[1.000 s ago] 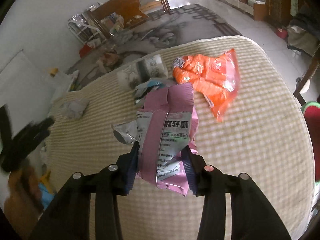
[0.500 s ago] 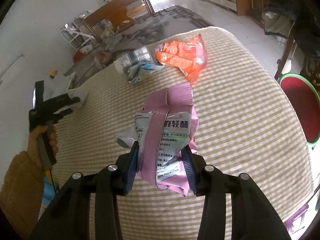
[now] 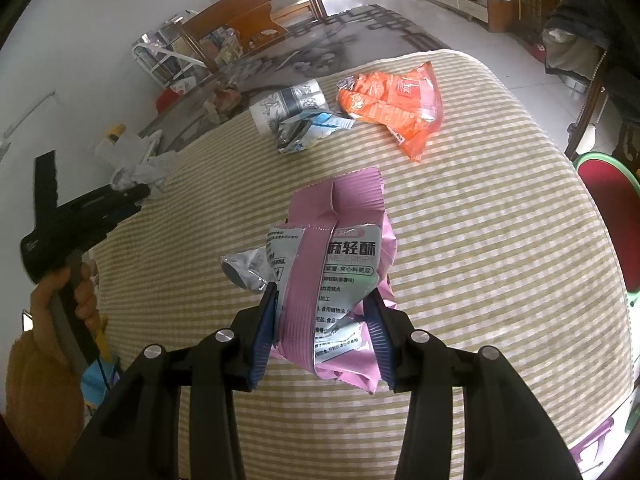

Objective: Collect trash

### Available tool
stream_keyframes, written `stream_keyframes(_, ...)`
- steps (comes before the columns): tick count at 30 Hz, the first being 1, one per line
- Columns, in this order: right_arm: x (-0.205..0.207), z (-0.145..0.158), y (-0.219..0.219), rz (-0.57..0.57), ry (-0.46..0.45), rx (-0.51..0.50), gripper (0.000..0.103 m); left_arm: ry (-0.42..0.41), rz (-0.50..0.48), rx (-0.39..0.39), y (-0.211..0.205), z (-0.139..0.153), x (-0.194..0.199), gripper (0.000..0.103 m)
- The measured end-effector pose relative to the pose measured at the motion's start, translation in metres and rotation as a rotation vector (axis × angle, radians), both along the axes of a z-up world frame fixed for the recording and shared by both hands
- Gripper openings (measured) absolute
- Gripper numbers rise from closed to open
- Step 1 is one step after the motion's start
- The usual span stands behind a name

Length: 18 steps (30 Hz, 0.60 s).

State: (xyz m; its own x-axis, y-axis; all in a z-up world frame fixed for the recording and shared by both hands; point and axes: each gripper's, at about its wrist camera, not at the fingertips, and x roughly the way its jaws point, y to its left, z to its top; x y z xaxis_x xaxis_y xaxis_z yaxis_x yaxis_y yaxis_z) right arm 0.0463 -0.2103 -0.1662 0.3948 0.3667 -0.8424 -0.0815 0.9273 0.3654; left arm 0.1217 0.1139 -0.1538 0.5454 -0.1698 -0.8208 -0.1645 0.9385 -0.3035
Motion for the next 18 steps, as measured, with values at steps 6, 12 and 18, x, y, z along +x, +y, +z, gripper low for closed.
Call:
stream_keyframes(6,-0.001,0.0,-0.005,-0.017,-0.001,0.003,0.043,-0.021,-0.026,-0.051,-0.019,0.01,-0.019,0.033)
stream_keyframes(12,-0.003,0.001,-0.011,-0.027,-0.006,0.009,0.043,-0.041,-0.068,-0.062,-0.04,0.022,-0.033,0.033)
stream_keyframes(18,-0.002,0.005,-0.024,-0.063,-0.028,0.015,0.042,-0.052,-0.105,-0.044,-0.059,0.029,-0.041,0.033)
